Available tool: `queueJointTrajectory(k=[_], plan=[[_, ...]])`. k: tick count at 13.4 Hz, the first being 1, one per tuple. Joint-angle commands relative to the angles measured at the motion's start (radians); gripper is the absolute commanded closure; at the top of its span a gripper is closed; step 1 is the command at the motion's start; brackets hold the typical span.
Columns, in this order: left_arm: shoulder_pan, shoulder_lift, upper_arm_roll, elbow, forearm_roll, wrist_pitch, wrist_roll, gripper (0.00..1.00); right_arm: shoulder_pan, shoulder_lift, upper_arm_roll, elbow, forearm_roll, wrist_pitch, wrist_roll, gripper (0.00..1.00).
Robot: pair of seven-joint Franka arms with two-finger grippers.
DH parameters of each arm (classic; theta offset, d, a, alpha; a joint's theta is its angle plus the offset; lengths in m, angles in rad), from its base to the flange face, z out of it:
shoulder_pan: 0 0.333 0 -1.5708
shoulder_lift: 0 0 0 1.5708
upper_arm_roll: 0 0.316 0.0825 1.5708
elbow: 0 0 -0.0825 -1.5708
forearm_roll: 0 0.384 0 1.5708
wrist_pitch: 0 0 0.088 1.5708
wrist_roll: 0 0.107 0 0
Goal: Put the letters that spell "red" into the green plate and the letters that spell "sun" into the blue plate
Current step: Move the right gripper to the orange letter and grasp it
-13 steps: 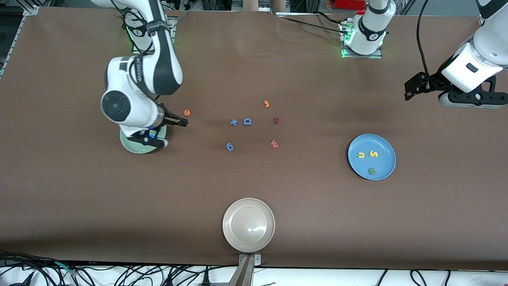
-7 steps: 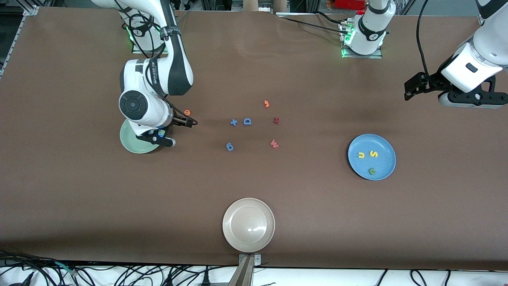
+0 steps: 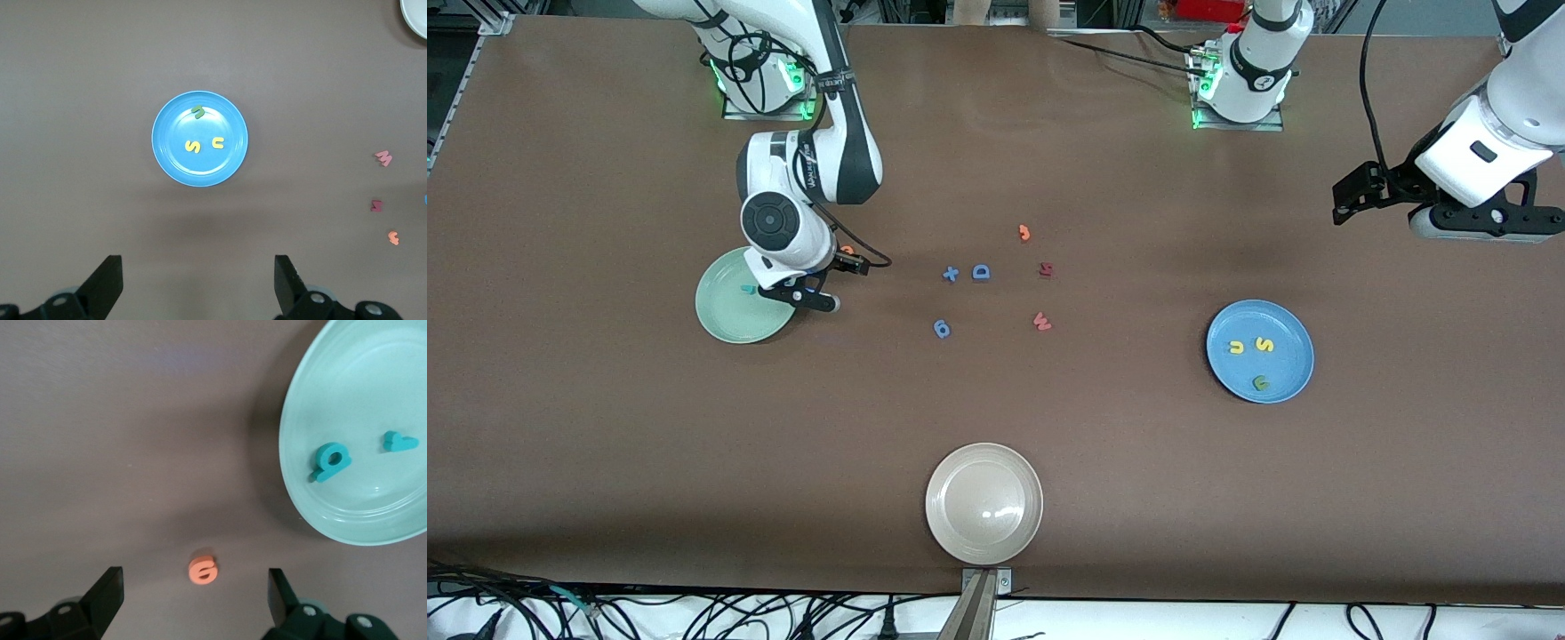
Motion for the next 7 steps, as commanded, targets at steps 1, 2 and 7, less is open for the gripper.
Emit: queueJointTrajectory(k=[1,2,7], plan=[[0.006,0.011,-0.003,0.027,-0.029,-0.019,-0.001,0.0,0.024,-0.037,0.009,-0.095,0.028,0.107,-0.02,0.05],[0.006,0.011,-0.002,0.027,-0.029,-0.019,-0.001,0.0,0.024,-0.036,0.032,-0.112,0.061,0.147,-0.02,0.05],[0.006,0.011,-0.003,0.027,-0.029,-0.019,-0.001,0.0,0.024,-0.008,0.071,-0.122,0.131,0.178,-0.054,0.06]])
